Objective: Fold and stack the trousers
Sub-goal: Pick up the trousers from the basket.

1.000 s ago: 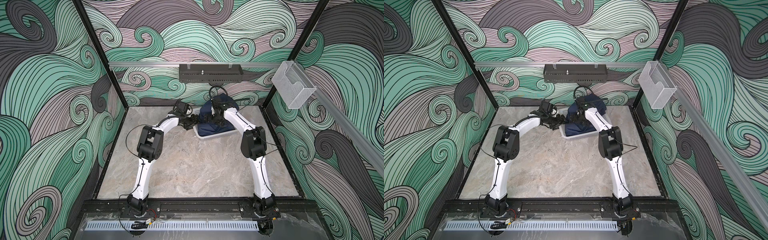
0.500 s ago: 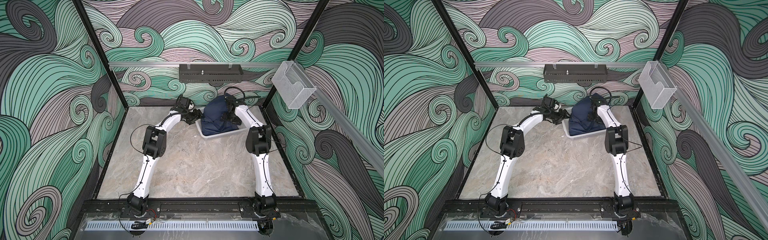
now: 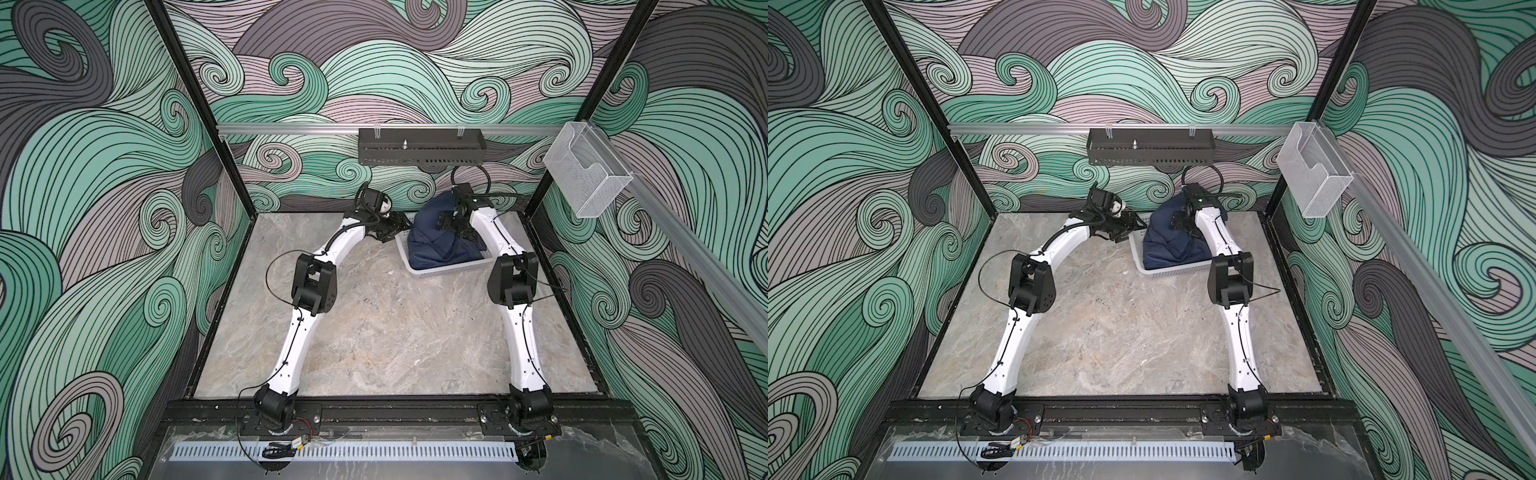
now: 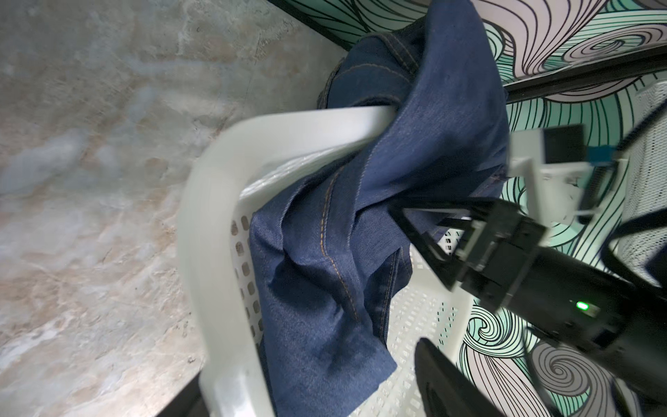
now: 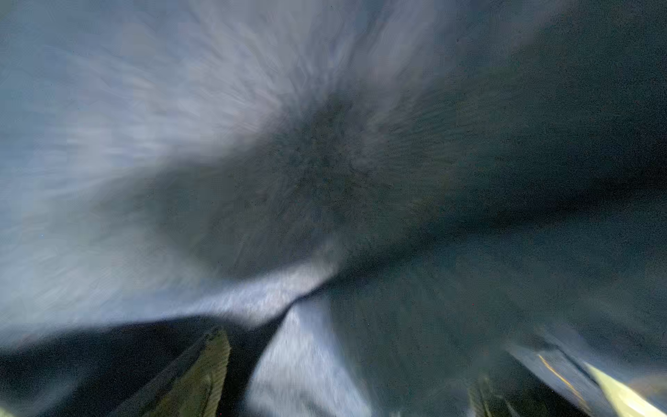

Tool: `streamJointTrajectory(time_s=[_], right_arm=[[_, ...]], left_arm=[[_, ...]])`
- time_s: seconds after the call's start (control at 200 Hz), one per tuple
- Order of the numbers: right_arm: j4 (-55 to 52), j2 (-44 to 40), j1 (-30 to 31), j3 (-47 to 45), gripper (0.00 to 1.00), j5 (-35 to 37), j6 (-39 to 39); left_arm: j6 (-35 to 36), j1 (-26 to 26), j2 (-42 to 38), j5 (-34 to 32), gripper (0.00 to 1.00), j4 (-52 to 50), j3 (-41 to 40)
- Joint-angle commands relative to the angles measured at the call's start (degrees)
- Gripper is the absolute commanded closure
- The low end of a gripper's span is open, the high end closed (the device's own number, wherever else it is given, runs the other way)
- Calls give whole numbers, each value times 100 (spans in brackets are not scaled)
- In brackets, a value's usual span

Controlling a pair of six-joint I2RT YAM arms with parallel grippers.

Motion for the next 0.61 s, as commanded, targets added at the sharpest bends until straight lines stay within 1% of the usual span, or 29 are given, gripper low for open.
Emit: streamJointTrajectory(time_s=[0.0,0.105,0.19,0.34,0.435,0.53,0.6], right_arm=[[-3,331,13,175,1,83,358],[-44,450,13,216,1,486,702],[-226,603,12,358,1,670,946],[-692,1064,24,922,1,756,1357],[-722,1241,20,973,1,812,1732],[-720,1441,6,1129,13,771,2070],[-687,1577,-9,1311,27,711,2220]], left_arm=[[8,-76,172,163,23,-160,269],[-7,-87,245,193,23,-178,362],[1,-96,284,202,22,-197,429],[-5,-103,360,211,23,-189,530],[-42,-106,422,244,22,-185,623],[-79,-107,513,285,23,-170,749],[-98,-110,580,316,23,-176,854]])
